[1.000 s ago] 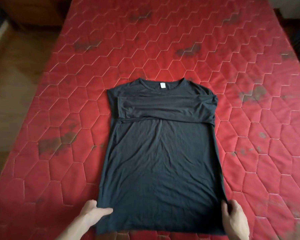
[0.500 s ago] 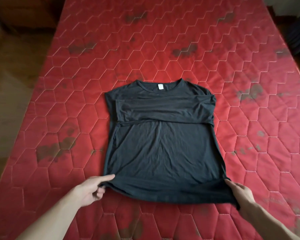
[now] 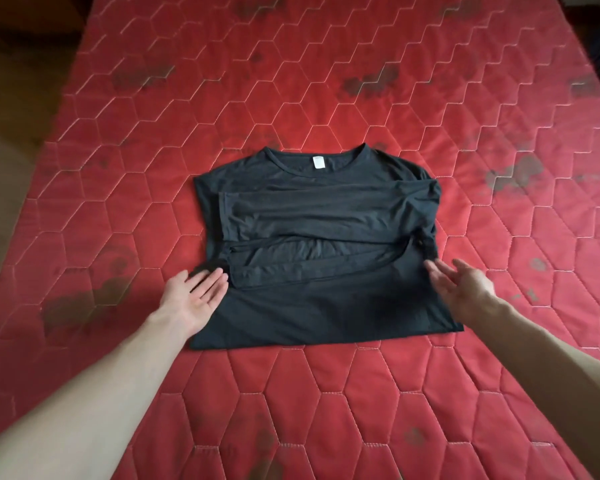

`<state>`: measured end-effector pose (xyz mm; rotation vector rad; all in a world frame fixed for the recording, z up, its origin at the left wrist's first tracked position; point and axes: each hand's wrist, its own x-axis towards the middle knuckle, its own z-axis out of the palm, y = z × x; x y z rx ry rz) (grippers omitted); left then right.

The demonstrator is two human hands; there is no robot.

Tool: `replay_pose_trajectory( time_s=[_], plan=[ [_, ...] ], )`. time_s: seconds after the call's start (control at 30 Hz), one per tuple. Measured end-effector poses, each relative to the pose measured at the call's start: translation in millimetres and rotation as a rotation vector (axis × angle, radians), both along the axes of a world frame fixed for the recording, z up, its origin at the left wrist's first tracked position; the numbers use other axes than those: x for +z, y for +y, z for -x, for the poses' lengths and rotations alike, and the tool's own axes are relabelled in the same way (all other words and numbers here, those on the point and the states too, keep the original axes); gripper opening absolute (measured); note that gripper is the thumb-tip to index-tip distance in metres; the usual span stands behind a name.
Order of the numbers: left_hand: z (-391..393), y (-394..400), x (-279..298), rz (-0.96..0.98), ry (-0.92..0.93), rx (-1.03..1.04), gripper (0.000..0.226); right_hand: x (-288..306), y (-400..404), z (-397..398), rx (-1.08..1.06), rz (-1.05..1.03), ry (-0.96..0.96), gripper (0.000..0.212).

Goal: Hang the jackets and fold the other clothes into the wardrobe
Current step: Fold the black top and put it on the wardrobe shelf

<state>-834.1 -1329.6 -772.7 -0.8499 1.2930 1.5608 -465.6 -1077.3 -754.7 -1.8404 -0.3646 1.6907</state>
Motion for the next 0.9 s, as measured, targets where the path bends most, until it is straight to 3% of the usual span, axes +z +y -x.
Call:
replay_pose_trajectory(
  time_s=[0.1,0.17,0.23,0.3,0.33,0.4,0.47,0.53,0.6,0.67,0.8,0.83,0.9],
  plan=[
    [-17,11,-5,0.083,0.152,-0.003,0.042,-17,-25,5,0.554,-0.289,-0.613,0.037],
    [-32,19,-9,0.304,0.498,-0.227,0.028,-28,-35,7,0.876,-0.509,-0.873,0.043],
    [-41,19,-18,0.593,1.073,-0.690,0.034,-35,-31,13,1.111,-0.688,-0.975,0.057],
    [-40,19,-27,0.708,1.666,-1.150,0.053,-37,-19,20,1.346,-0.826,-1.087,0.070],
    [-37,21,-32,0.691,1.867,-1.367,0.062,-38,-10,23,1.447,-0.891,-1.150,0.074],
    [-27,29,-39,0.686,2.072,-1.834,0.077,-40,11,28,1.584,-1.011,-1.253,0.072],
    [-17,38,-43,0.731,2.153,-2.162,0.078,-41,29,32,1.661,-1.094,-1.357,0.053],
    [-6,43,-43,0.765,2.218,-2.234,0.064,-41,40,34,1.662,-1.186,-1.402,0.029],
    [1,47,-34,0.824,2.183,-2.284,0.051,-38,45,30,1.631,-1.226,-1.343,0.018],
    [11,49,-24,0.877,2.035,-2.296,0.050,-34,49,23,1.565,-1.221,-1.288,0.016],
    [35,41,-17,0.588,1.721,-2.119,0.021,-24,56,13,1.451,-1.074,-1.252,0.024],
    [39,39,-15,0.526,1.758,-2.130,0.036,-23,58,11,1.443,-1.040,-1.252,0.026],
    [44,35,-20,0.458,2.002,-2.252,0.053,-22,63,10,1.418,-0.963,-1.238,0.027]
  ],
)
